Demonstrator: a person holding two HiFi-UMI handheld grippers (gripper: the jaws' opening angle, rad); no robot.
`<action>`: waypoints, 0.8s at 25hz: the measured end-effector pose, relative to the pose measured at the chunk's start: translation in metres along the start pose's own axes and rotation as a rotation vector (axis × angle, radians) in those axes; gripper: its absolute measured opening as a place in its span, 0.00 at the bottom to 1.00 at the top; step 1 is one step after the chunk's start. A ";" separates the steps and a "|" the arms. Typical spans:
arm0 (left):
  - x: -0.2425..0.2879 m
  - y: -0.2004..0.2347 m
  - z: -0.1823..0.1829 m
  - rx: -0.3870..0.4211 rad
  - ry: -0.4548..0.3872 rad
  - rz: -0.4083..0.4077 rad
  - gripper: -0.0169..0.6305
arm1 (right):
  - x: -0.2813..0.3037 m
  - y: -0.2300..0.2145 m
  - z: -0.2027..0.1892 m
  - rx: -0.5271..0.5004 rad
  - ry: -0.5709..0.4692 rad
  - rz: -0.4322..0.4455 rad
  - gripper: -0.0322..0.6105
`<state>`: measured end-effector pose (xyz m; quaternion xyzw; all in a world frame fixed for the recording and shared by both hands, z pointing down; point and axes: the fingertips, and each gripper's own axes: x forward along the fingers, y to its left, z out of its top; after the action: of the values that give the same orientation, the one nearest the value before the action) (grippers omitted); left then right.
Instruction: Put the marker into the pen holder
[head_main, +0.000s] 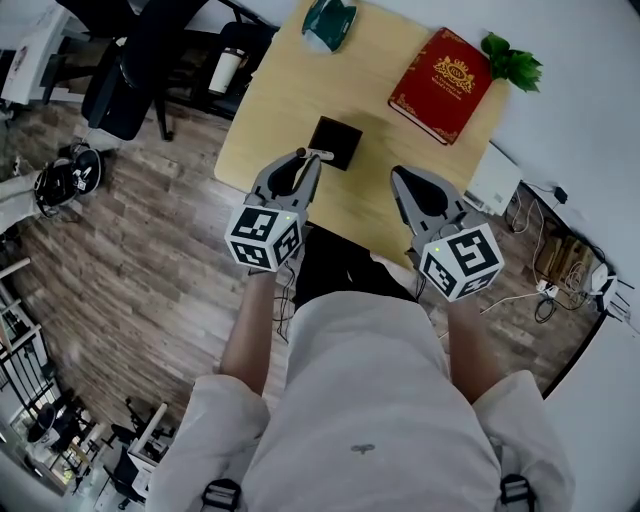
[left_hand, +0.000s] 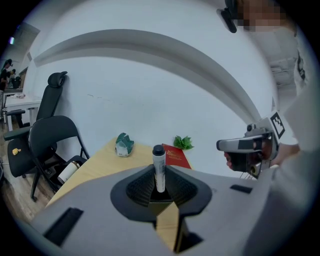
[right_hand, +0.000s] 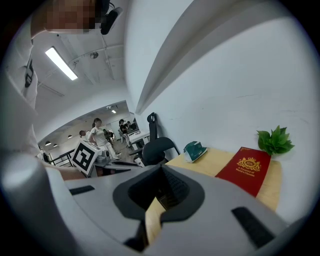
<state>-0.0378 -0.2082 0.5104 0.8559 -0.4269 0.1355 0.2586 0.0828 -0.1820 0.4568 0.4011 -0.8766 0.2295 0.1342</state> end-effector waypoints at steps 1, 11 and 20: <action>0.002 -0.001 -0.001 0.001 0.004 -0.001 0.13 | 0.001 0.001 -0.001 0.001 0.002 0.002 0.05; 0.019 0.000 -0.017 -0.002 0.047 -0.016 0.13 | 0.014 -0.001 -0.007 0.010 0.014 0.004 0.05; 0.030 0.002 -0.028 -0.005 0.090 -0.031 0.13 | 0.022 0.000 -0.008 0.011 0.029 0.013 0.05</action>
<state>-0.0215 -0.2137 0.5481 0.8548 -0.4019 0.1689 0.2817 0.0690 -0.1915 0.4727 0.3928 -0.8759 0.2408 0.1431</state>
